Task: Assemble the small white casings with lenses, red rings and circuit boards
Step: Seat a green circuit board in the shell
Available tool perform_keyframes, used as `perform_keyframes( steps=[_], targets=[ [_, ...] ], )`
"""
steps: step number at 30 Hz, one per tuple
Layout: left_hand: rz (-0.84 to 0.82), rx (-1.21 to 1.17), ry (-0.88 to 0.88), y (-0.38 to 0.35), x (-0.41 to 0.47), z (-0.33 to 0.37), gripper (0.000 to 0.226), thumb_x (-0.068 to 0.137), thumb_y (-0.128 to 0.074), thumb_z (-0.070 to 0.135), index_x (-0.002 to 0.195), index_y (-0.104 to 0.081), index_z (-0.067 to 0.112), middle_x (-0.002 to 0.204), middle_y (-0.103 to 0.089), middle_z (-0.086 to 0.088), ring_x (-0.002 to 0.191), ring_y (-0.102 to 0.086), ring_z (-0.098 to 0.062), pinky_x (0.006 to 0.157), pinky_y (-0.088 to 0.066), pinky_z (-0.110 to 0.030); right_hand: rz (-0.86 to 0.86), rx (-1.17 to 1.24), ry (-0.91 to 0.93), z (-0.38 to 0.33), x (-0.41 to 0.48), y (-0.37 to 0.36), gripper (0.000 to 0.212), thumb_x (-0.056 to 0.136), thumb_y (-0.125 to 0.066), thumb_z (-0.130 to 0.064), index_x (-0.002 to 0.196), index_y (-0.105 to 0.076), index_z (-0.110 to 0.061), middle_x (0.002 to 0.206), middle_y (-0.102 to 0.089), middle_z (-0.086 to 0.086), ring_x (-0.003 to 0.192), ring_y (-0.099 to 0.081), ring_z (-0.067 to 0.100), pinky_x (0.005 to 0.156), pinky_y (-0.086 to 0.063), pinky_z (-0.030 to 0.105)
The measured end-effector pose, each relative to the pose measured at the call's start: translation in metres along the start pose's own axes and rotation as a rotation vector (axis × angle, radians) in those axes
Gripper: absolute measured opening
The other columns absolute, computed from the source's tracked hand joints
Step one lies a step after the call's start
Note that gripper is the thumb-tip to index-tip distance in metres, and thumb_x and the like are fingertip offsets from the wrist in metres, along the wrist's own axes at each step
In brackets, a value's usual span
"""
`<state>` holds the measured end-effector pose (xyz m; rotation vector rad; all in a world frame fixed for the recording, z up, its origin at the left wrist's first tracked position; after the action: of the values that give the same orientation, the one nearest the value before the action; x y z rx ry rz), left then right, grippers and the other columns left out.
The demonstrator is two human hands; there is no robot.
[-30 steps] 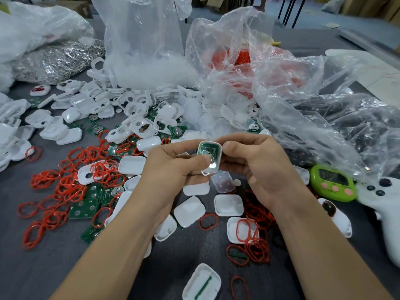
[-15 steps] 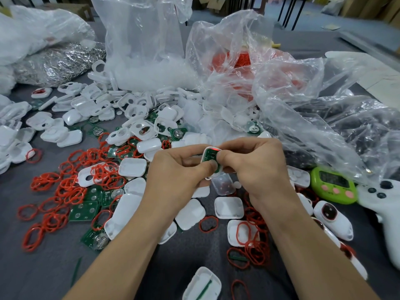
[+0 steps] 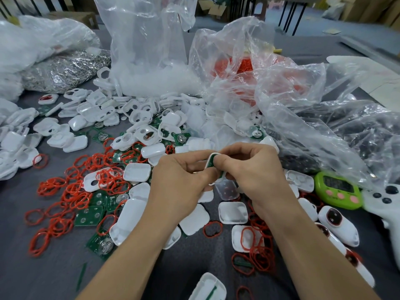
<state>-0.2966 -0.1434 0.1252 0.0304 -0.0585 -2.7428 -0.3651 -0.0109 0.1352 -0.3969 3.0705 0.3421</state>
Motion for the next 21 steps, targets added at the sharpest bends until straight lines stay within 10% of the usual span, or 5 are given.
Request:
perform_keyframes(
  steps=[9,21],
  targets=[
    [-0.031,0.106,-0.028,-0.0009,-0.0018,-0.001,0.04,0.082,-0.083,0.008,0.098,-0.08,0.045,0.083,-0.08,0.012,0.068,-0.074,-0.004,0.058,-0.054,-0.019,0.082,-0.127,-0.008,0.0018,-0.001,-0.0032,0.018,0.069,-0.085,-0.026,0.068,-0.077,-0.042,0.057,-0.071,-0.011,0.047,-0.062,0.001,0.048,-0.046,0.016],
    [0.013,-0.046,0.075,0.0021,0.0029,-0.0012,0.029,0.085,-0.078,0.001,0.09,-0.084,0.028,0.08,-0.08,-0.005,0.075,-0.078,-0.02,0.066,-0.063,-0.029,-0.083,0.168,-0.098,-0.0029,0.0036,0.0038,0.021,0.085,-0.074,0.006,0.076,-0.081,-0.012,0.077,-0.078,0.013,0.07,-0.077,0.026,0.064,-0.06,0.031]
  ],
)
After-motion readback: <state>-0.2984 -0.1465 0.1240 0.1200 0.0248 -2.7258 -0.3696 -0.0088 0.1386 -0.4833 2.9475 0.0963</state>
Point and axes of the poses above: each hand's wrist, its own x-axis towards the middle knuckle, its own y-axis out of the back of the hand, z = x × y, the point moved 1 cm from there along x, towards the middle knuckle
